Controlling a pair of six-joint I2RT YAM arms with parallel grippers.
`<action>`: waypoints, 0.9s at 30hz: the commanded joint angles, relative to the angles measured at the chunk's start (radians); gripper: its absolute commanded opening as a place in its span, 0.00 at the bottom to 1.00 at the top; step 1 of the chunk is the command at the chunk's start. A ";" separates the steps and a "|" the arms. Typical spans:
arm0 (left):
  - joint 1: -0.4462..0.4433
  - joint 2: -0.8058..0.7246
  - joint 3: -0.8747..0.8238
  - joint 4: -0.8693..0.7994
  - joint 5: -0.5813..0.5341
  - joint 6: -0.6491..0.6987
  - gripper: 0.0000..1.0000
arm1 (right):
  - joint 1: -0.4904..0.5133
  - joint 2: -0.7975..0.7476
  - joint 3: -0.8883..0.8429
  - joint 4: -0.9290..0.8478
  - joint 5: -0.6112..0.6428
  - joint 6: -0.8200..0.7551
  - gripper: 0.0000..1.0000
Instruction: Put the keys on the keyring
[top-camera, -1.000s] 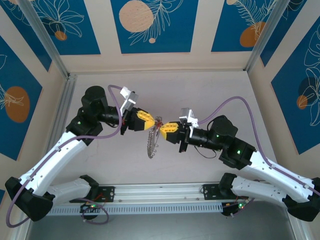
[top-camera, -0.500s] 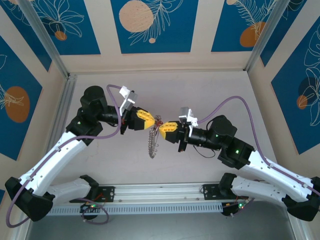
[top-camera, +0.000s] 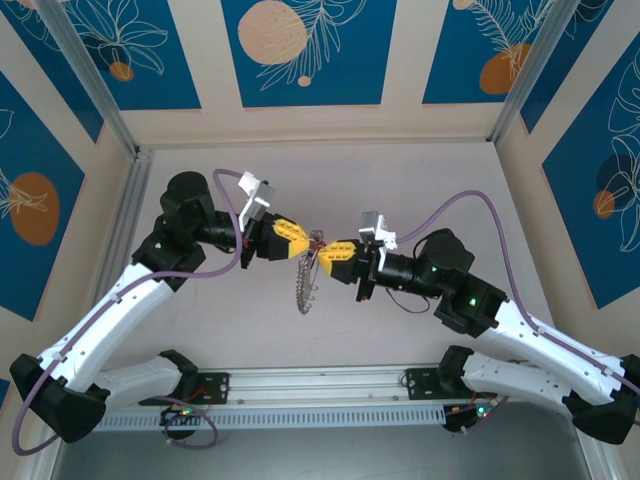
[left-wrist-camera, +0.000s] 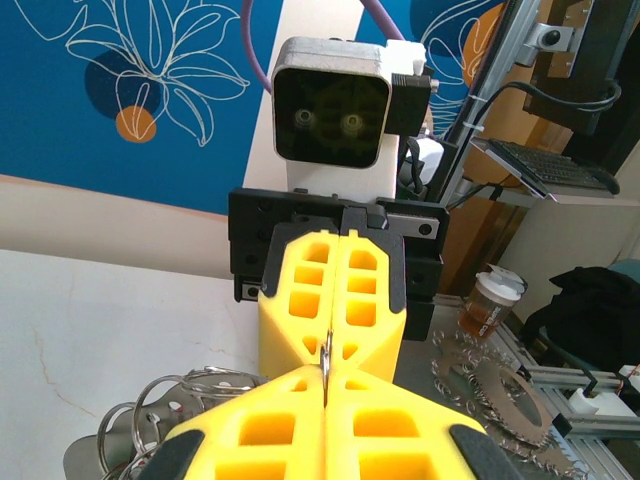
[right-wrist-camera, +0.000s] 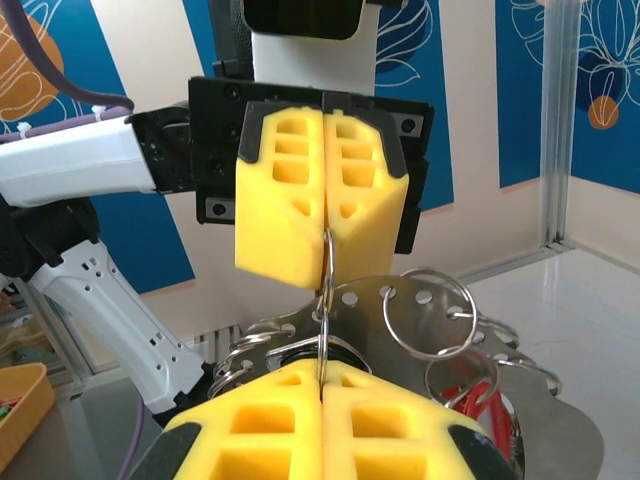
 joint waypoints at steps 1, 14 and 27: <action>-0.003 -0.019 0.009 0.047 0.005 -0.016 0.00 | -0.014 0.004 -0.003 0.047 -0.029 0.022 0.00; -0.003 -0.024 0.009 0.044 0.004 -0.013 0.00 | -0.026 0.025 0.010 0.046 -0.053 0.047 0.00; -0.003 -0.023 0.013 0.041 0.002 -0.008 0.00 | -0.034 0.034 0.028 0.035 -0.065 0.050 0.00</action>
